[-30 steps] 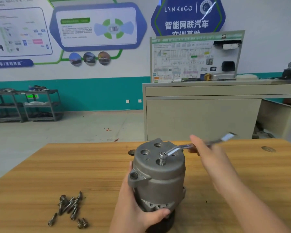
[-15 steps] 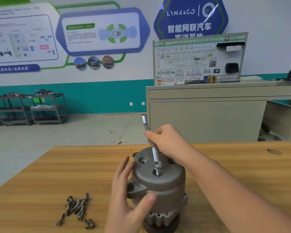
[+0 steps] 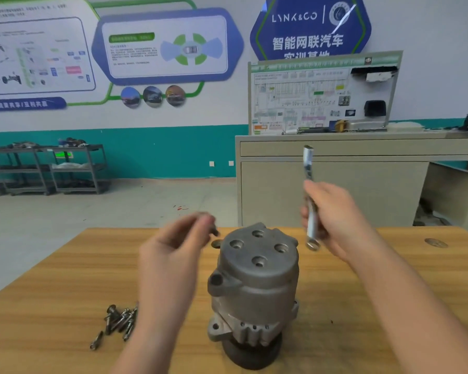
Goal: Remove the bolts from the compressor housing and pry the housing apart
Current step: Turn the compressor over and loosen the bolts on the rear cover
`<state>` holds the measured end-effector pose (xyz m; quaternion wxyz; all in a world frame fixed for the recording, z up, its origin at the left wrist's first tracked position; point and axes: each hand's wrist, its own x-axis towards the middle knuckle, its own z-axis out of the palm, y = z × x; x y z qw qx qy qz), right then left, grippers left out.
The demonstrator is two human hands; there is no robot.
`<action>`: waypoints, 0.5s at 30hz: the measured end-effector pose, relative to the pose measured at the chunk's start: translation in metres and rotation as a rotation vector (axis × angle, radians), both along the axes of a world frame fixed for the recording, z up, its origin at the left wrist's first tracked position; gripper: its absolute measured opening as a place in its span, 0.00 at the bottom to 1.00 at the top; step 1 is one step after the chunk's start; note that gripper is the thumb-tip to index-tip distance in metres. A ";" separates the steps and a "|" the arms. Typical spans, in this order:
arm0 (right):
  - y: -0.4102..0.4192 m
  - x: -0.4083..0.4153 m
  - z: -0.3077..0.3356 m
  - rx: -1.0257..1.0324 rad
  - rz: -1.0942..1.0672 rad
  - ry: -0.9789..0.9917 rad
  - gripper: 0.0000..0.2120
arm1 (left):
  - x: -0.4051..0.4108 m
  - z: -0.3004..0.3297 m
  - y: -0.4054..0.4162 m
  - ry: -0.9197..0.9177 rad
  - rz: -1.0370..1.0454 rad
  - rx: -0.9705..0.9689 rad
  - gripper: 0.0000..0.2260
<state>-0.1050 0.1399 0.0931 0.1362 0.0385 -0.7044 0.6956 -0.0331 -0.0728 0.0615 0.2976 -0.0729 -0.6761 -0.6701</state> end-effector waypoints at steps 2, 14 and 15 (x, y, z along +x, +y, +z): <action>0.031 0.006 -0.033 0.397 -0.220 -0.003 0.16 | -0.010 -0.005 -0.033 -0.042 0.093 0.016 0.10; 0.103 -0.017 -0.185 1.193 -0.332 -0.577 0.10 | -0.084 -0.136 -0.165 -0.880 0.739 -0.932 0.14; 0.103 -0.018 -0.187 1.220 -0.330 -0.589 0.10 | -0.085 -0.141 -0.166 -0.898 0.740 -0.945 0.15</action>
